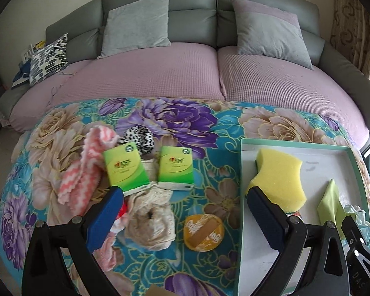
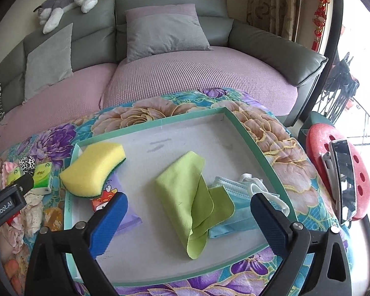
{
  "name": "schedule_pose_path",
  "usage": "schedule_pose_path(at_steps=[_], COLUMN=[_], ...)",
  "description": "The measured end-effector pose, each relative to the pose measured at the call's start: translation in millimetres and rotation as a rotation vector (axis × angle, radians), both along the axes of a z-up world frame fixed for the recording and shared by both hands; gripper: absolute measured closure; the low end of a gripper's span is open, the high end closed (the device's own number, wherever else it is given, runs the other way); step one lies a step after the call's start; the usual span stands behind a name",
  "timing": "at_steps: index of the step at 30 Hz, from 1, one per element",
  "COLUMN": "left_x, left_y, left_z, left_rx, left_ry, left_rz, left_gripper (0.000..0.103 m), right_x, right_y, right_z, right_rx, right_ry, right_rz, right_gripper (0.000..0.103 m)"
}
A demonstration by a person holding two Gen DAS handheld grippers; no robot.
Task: Organize soft objects
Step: 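Lower the green cloth into the tray beside the mask and open the right tool, then withdraw both tools from the tray back toward the remaining pile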
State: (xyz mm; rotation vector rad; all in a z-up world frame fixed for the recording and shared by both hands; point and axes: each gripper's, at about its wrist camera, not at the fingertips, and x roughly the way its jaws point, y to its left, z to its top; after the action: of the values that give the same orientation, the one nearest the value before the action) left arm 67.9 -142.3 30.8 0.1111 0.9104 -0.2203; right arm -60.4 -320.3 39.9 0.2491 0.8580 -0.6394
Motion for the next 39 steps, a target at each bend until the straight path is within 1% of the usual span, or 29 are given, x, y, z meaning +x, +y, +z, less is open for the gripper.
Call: schedule_pose_path(at_steps=[7, 12, 17, 21, 23, 26, 30, 35, 39], left_x=[-16, -21, -22, -21, -20, -18, -15, -15, -16], left_y=[18, 28, 45, 62, 73, 90, 110, 127, 139], left_z=[17, 17, 11, 6, 4, 2, -4, 9, 17], left_rx=[-0.009, -0.003, -0.018, -0.010, -0.029, -0.057, -0.067, -0.077, -0.099], left_ry=[-0.058, -0.073, -0.067, -0.062, -0.059, -0.057, -0.039, -0.057, -0.029], left_rz=[0.031, 0.039, 0.053, 0.074, 0.090, 0.117, 0.157, 0.187, 0.218], left_gripper=[0.003, 0.003, 0.003, 0.003, 0.002, 0.002, 0.002, 0.002, 0.002], right_x=[-3, 0, 7, 11, 14, 19, 28, 32, 33], right_y=[4, 10, 22, 32, 36, 44, 54, 65, 71], right_z=[5, 8, 11, 14, 15, 15, 12, 13, 16], right_rx=[0.023, 0.032, 0.031, 0.035, 0.040, 0.039, 0.043, 0.047, 0.059], right_ry=[-0.006, -0.020, -0.037, -0.054, -0.070, -0.070, -0.058, -0.056, -0.068], right_rz=[-0.001, 0.012, 0.040, 0.065, 0.082, 0.100, 0.126, 0.164, 0.193], right_gripper=[0.002, 0.002, 0.002, 0.002, 0.002, 0.002, 0.002, 0.002, 0.002])
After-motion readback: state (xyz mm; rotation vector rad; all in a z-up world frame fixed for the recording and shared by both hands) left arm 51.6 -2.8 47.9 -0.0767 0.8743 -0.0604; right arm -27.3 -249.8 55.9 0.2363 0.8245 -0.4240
